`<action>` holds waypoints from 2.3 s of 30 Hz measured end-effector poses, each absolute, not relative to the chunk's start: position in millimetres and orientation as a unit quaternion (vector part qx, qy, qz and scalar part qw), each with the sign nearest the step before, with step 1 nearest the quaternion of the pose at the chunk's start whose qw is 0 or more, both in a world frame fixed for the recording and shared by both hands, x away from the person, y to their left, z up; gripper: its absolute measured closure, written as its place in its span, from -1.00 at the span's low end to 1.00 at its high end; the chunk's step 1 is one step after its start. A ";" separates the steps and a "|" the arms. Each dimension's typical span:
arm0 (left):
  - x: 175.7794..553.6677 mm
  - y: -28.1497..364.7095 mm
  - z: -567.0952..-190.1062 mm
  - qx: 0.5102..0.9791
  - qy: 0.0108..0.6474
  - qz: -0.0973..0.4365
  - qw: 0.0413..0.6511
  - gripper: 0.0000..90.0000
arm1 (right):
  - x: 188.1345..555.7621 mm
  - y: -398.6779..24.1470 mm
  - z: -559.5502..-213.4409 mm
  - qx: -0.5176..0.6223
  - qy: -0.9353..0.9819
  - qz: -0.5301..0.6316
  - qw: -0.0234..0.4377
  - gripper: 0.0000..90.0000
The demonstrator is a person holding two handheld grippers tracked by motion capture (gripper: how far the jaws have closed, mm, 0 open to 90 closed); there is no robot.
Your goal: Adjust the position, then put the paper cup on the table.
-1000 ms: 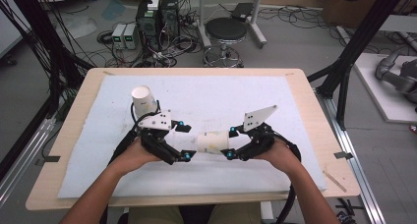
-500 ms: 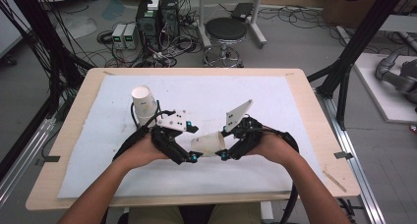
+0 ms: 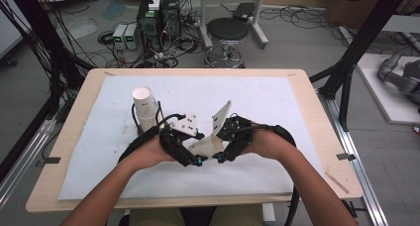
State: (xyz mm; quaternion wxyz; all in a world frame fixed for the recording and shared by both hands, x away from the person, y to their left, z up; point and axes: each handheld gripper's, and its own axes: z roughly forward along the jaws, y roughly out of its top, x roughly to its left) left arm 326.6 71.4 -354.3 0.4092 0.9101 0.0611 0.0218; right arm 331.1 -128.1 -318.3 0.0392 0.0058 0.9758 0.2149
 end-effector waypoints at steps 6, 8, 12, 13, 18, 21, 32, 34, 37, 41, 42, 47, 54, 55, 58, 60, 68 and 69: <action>327.0 67.6 -356.0 0.917 0.051 0.012 0.396 -0.21 | 329.9 -125.3 -320.4 -0.002 0.979 0.200 0.039 -0.22; 326.3 65.2 -357.5 0.918 0.050 0.007 0.394 -0.18 | 329.1 -124.1 -320.0 -0.005 0.980 0.196 0.039 -0.22; 325.5 61.7 -360.4 0.920 0.048 0.001 0.389 -0.17 | 327.7 -121.9 -319.4 -0.009 0.979 0.198 0.037 -0.21; 325.9 61.5 -360.6 0.921 0.045 0.001 0.387 -0.16 | 327.9 -121.8 -319.5 -0.010 0.980 0.196 0.037 -0.21; 327.2 63.8 -360.3 0.913 0.052 0.006 0.405 -0.17 | 329.2 -126.5 -317.6 0.001 0.974 0.221 0.042 -0.36; 328.1 66.5 -361.4 0.909 0.061 0.008 0.413 -0.18 | 331.7 -136.4 -312.6 0.029 0.960 0.274 0.052 -0.54; 333.5 95.2 -380.4 0.862 0.156 0.050 0.479 -0.21 | 327.3 -218.5 -326.8 0.181 0.868 0.451 0.102 -0.56; 335.0 101.0 -381.9 0.851 0.170 0.057 0.493 -0.21 | 325.9 -225.6 -331.6 0.194 0.859 0.462 0.109 -0.56; 336.7 109.0 -383.4 0.831 0.193 0.073 0.517 -0.21 | 322.1 -248.5 -351.1 0.245 0.834 0.477 0.128 -0.56; 337.3 112.8 -382.8 0.820 0.200 0.081 0.530 -0.21 | 318.4 -262.4 -366.4 0.273 0.828 0.467 0.147 -0.56; 337.8 114.1 -382.2 0.819 0.198 0.085 0.532 -0.21 | 317.5 -265.4 -369.4 0.278 0.826 0.467 0.153 -0.56; 337.9 119.5 -377.3 0.795 0.210 0.106 0.559 -0.21 | 313.5 -279.5 -381.4 0.306 0.809 0.472 0.171 -0.56; 341.8 125.4 -375.2 0.772 0.223 0.121 0.582 -0.21 | 310.8 -287.6 -393.4 0.330 0.794 0.478 0.179 -0.56; 341.9 126.0 -375.0 0.772 0.223 0.123 0.583 -0.21 | 310.8 -287.6 -393.4 0.330 0.794 0.478 0.179 -0.56; 341.1 125.6 -374.4 0.767 0.225 0.125 0.588 -0.21 | 309.7 -289.2 -394.2 0.331 0.794 0.478 0.181 -0.56; 341.7 125.1 -373.8 0.761 0.226 0.130 0.594 -0.22 | 307.7 -289.5 -393.7 0.328 0.793 0.480 0.183 -0.56; 347.0 127.4 -373.8 0.738 0.239 0.136 0.616 -0.22 | 305.9 -290.0 -392.6 0.329 0.790 0.481 0.188 -0.56; 348.2 127.3 -373.9 0.736 0.239 0.137 0.619 -0.22 | 306.2 -289.9 -393.1 0.330 0.791 0.480 0.188 -0.56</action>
